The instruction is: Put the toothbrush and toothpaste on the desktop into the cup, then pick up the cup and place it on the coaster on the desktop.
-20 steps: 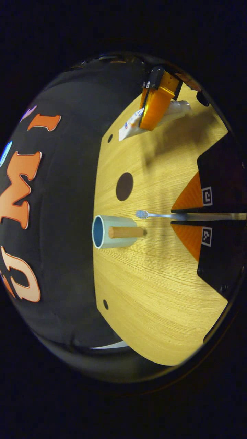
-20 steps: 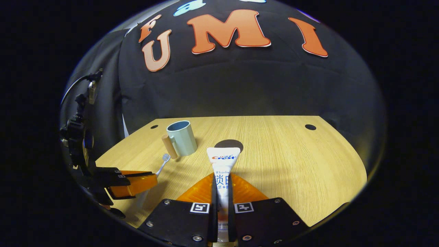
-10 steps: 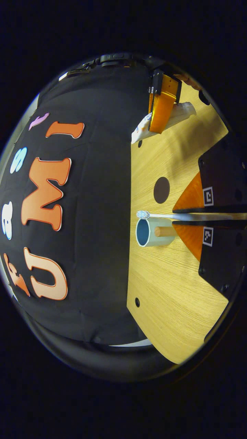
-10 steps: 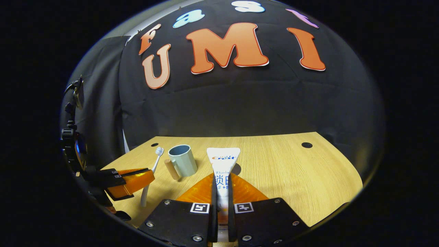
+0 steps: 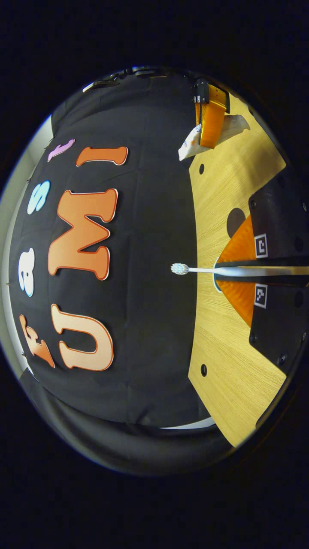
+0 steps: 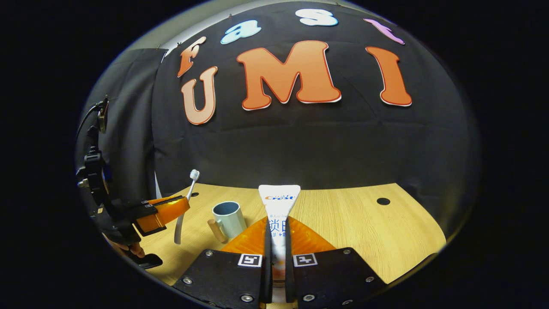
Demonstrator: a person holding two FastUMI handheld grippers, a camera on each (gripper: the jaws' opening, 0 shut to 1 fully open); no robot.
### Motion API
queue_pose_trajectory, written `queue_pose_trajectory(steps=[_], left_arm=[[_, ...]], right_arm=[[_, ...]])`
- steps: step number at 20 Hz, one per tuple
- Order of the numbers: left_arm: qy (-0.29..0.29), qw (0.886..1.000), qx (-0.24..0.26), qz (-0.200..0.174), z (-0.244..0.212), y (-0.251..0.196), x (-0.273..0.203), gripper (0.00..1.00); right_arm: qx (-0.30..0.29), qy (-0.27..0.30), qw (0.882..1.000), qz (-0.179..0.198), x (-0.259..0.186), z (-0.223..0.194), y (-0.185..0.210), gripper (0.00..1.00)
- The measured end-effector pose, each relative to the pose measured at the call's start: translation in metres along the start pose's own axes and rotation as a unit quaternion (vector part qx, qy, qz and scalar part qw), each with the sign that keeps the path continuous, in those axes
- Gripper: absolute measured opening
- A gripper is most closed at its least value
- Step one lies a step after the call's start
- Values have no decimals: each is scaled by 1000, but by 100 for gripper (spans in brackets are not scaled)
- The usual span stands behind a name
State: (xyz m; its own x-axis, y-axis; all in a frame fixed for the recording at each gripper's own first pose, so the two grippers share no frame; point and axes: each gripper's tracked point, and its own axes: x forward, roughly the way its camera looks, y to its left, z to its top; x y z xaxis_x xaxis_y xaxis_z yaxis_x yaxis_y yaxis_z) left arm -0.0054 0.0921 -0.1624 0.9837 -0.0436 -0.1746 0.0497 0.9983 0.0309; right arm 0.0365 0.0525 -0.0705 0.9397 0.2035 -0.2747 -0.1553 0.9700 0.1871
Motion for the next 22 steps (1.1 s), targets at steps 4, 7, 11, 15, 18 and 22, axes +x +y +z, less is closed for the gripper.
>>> queue_pose_trajectory(steps=[4,7,11,15,18,22], left_arm=[[-33,999,5,0,26,6,26,7],[-62,998,-7,-6,49,9,52,7],[-90,996,-16,-4,75,20,88,7],[-103,995,-11,-5,82,22,111,7],[-98,995,-10,-18,74,14,126,7],[-67,997,-14,-30,48,7,149,7]], right_arm=[[-5,-7,1000,-5,12,9,-5,12],[4,-8,1000,-7,28,15,-7,12],[9,-17,1000,-3,50,22,-5,12],[9,-27,1000,-7,69,31,-8,12],[9,-38,999,-11,79,40,-13,12],[10,-64,998,-11,87,57,-19,12]])
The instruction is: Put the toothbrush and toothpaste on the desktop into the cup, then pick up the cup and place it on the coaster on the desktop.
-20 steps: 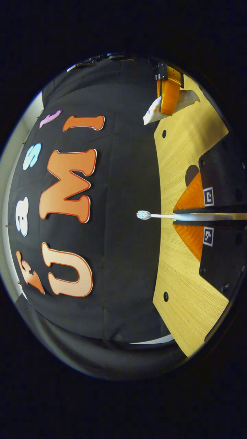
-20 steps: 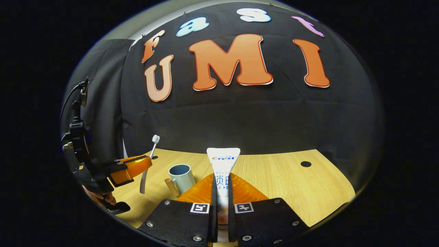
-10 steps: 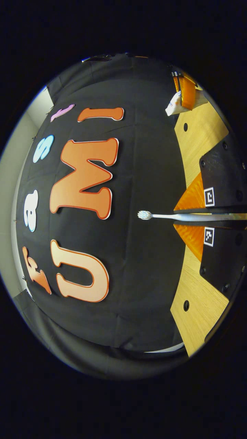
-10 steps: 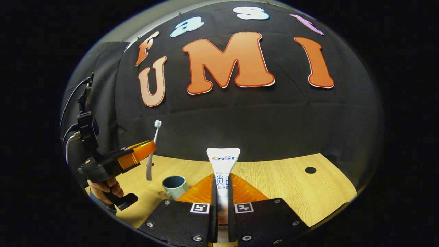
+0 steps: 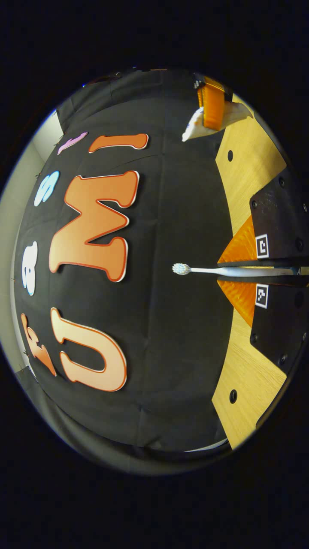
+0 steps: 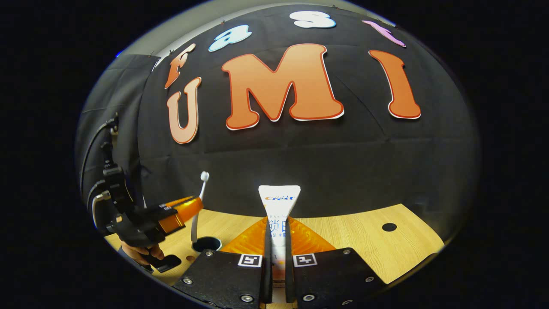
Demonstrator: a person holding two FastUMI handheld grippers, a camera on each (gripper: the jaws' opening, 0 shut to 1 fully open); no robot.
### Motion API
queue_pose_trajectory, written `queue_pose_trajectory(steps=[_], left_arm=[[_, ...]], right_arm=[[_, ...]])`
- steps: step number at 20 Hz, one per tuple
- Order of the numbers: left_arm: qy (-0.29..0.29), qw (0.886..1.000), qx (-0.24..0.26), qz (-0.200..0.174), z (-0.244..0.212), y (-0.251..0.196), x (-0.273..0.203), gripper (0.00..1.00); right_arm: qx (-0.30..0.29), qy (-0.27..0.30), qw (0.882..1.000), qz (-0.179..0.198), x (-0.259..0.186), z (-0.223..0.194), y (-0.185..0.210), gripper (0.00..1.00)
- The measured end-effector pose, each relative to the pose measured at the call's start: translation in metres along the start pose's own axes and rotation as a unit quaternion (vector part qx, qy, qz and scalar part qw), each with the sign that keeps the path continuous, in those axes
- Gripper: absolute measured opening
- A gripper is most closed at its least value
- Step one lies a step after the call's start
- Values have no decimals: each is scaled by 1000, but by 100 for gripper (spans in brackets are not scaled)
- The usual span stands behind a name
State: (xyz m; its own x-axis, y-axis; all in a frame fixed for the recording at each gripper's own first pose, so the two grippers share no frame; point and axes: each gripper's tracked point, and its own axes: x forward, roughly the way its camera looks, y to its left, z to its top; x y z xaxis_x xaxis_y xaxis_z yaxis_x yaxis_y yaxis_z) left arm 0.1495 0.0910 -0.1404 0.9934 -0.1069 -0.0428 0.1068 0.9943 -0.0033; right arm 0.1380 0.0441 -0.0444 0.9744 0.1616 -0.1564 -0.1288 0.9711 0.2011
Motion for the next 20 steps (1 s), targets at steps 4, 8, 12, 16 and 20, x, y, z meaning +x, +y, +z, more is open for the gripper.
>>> queue_pose_trajectory(steps=[4,8,12,16,20], left_arm=[[31,999,6,-11,-26,-1,9,7],[45,999,11,-13,-41,1,16,7],[62,998,15,-2,-57,11,22,7],[68,998,5,-3,-66,12,24,7],[78,997,-8,-5,-78,14,20,8]], right_arm=[[-4,-16,1000,9,7,8,4,12],[-9,-24,1000,17,11,12,11,12],[-7,-30,999,21,15,13,19,12],[-5,-33,999,30,17,15,31,12],[-2,-30,999,36,19,11,41,12]])
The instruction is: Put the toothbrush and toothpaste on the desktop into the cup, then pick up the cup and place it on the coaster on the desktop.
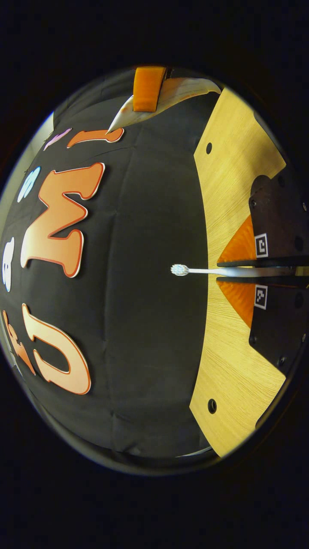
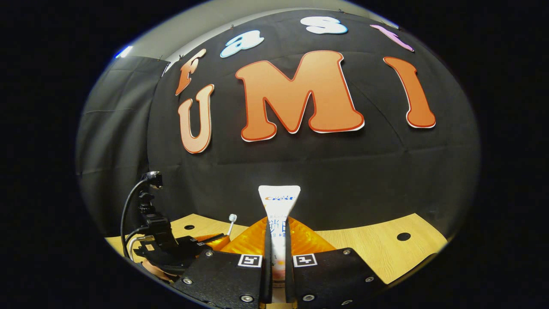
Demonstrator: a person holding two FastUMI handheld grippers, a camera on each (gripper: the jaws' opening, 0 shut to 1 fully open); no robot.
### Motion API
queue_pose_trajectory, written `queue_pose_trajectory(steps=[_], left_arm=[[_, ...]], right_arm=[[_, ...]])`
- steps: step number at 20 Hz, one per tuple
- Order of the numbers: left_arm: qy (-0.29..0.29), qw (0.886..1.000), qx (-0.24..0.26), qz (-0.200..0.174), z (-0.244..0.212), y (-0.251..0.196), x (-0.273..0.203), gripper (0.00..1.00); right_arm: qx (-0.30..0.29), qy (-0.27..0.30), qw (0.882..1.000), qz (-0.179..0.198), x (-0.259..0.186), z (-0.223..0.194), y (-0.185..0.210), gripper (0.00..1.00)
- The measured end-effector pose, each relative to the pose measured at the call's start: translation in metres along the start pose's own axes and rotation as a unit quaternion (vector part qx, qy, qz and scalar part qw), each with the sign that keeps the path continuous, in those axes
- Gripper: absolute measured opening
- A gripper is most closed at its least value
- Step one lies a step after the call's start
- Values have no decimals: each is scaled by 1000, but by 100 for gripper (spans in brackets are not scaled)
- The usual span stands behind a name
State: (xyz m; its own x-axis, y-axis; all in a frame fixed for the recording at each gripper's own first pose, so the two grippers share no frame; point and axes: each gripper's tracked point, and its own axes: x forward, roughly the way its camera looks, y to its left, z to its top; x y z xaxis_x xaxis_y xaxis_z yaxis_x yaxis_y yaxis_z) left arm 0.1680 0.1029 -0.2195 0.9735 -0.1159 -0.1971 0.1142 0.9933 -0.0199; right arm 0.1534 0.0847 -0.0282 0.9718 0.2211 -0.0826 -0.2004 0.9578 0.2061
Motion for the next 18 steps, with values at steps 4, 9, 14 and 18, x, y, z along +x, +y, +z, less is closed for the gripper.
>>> queue_pose_trajectory(steps=[4,9,14,18], left_arm=[[26,1000,-10,-6,-12,-1,-6,11],[61,998,-19,3,-26,8,-24,14],[79,997,-15,-3,-26,6,-48,34],[85,996,-1,-10,-27,2,-72,47]], right_arm=[[2,4,1000,4,0,-2,7,12],[5,10,1000,11,-2,-4,14,12],[3,6,1000,20,-7,0,23,12],[12,4,999,32,-8,1,32,12]])
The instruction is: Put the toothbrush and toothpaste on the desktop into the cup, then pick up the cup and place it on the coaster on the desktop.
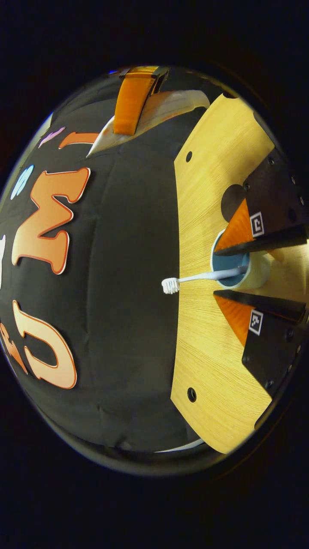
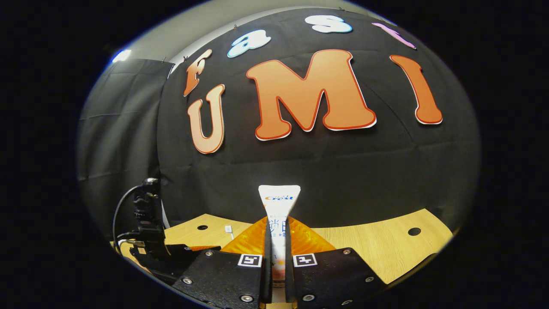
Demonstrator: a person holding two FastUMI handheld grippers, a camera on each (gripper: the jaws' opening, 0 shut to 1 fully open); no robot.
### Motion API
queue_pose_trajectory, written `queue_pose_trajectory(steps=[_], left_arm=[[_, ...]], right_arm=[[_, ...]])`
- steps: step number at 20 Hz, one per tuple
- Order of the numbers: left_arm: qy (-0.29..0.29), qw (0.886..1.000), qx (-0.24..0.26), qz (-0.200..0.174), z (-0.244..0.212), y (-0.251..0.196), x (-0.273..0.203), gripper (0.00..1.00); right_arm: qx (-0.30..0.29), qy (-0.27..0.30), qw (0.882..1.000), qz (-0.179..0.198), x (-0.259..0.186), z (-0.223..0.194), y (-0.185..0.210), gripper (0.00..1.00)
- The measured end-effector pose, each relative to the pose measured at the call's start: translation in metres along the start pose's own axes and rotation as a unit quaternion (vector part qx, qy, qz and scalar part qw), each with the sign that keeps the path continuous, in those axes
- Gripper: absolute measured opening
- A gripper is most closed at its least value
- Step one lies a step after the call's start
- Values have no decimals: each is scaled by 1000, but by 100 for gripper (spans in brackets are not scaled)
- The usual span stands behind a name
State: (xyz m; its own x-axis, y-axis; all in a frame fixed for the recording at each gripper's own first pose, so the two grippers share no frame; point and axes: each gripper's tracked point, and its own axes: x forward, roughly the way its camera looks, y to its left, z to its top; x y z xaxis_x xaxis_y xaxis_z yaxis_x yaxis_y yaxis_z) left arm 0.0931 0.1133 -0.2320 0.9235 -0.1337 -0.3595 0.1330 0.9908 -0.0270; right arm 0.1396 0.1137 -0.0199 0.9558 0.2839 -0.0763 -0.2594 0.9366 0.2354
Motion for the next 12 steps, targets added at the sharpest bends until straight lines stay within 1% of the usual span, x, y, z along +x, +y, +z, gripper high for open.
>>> queue_pose_trajectory(steps=[2,4,5,6,7,8,12], left_arm=[[1,1000,-1,-8,-5,-4,-13,63],[-2,1000,10,2,-6,1,-23,84],[-7,1000,17,9,-4,5,-30,88],[-12,1000,21,13,-1,7,-37,89],[-15,1000,22,12,1,9,-43,94],[-24,999,19,11,3,11,-46,95],[-47,999,9,17,10,23,-60,94]], right_arm=[[3,-5,1000,15,1,1,10,12],[2,-13,1000,29,4,0,20,12],[0,-17,999,33,5,0,25,12],[-1,-20,999,36,6,0,29,12],[-1,-23,999,38,9,-1,33,17],[0,-25,999,43,12,-2,37,12],[3,-35,997,63,26,-11,53,12]])
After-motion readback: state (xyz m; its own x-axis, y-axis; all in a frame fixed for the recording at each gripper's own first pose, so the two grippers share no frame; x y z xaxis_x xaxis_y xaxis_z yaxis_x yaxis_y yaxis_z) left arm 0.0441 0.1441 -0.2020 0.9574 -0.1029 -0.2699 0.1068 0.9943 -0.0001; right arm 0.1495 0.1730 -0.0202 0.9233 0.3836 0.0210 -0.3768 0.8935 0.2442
